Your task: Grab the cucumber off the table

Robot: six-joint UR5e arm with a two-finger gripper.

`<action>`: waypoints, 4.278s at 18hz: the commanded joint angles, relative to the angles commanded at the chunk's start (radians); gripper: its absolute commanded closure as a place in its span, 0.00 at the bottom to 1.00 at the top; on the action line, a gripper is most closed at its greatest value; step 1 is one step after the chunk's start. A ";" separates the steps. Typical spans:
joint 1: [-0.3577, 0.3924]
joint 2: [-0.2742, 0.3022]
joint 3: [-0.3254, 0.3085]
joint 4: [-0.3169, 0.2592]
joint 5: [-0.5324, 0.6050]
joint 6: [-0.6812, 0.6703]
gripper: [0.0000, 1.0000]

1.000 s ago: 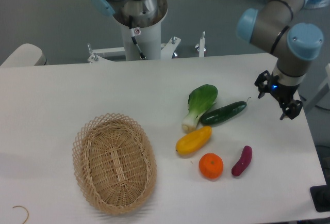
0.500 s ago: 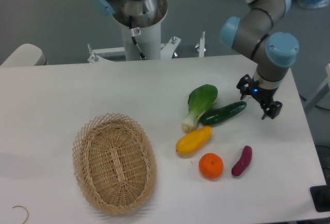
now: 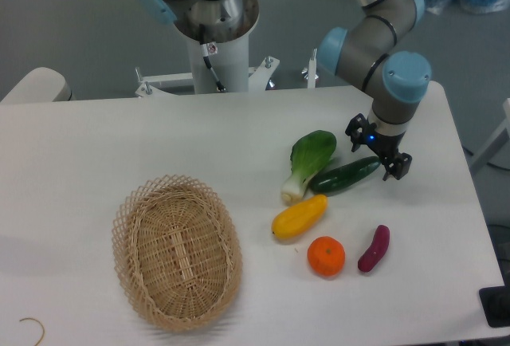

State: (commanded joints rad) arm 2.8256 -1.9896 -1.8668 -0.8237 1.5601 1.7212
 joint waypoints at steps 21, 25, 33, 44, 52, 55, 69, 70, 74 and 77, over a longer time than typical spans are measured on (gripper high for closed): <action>-0.034 -0.018 0.005 0.037 -0.002 -0.009 0.04; -0.034 -0.021 0.012 0.037 0.000 -0.008 0.09; -0.034 -0.021 0.020 0.034 0.000 -0.006 0.57; -0.032 -0.017 0.083 0.025 0.000 0.024 0.72; -0.067 0.040 0.265 -0.155 -0.009 0.048 0.72; -0.103 0.043 0.349 -0.244 -0.011 -0.024 0.72; -0.284 0.127 0.393 -0.361 -0.153 -0.414 0.72; -0.290 0.127 0.391 -0.359 -0.153 -0.429 0.72; -0.288 0.129 0.394 -0.359 -0.155 -0.439 0.72; -0.288 0.127 0.396 -0.356 -0.153 -0.440 0.72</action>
State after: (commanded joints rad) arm 2.5372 -1.8623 -1.4711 -1.1796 1.4066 1.2809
